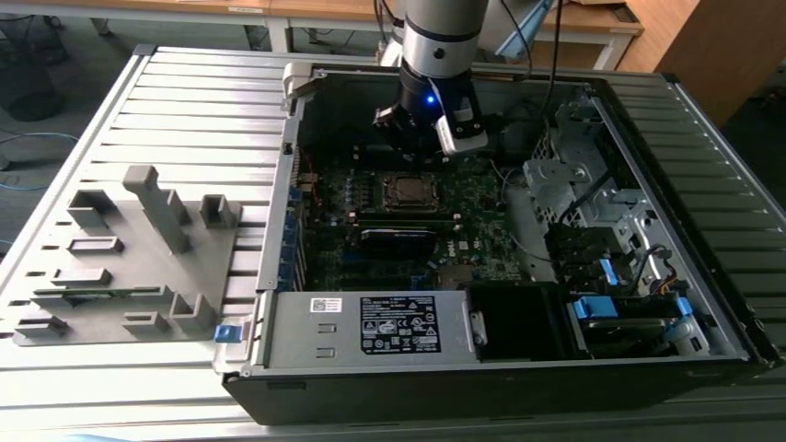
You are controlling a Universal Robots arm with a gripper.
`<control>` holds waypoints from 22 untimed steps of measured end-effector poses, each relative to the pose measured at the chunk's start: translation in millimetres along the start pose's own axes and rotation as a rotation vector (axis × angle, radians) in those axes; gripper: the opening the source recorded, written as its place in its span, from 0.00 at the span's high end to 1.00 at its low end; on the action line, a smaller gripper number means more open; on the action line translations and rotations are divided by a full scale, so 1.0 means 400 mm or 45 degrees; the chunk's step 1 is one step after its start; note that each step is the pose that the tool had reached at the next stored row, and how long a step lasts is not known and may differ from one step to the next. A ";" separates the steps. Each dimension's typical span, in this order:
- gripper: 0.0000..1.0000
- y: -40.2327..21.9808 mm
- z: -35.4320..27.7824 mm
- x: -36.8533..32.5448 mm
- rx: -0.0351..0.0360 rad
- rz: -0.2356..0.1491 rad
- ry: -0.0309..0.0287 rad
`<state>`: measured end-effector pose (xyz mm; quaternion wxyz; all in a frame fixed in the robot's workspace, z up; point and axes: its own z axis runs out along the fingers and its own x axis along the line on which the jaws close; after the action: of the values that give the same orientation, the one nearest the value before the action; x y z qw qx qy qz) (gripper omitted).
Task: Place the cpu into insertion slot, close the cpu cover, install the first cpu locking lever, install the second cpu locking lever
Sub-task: 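Install the first cpu locking lever, then install the second cpu locking lever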
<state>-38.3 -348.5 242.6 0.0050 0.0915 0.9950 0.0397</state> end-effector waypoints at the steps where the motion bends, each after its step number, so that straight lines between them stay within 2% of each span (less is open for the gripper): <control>1: 0.89 0.000 0.000 0.000 0.0001 0.000 0.0000; 13: 0.89 -0.004 -0.001 -0.001 0.0004 0.000 0.0001; 19: 0.89 -0.003 -0.017 -0.001 0.0001 0.000 0.0000; 22: 0.89 -0.003 -0.019 -0.001 -0.0002 0.000 0.0000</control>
<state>-38.3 -350.2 249.9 0.0050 0.0915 0.9950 0.0398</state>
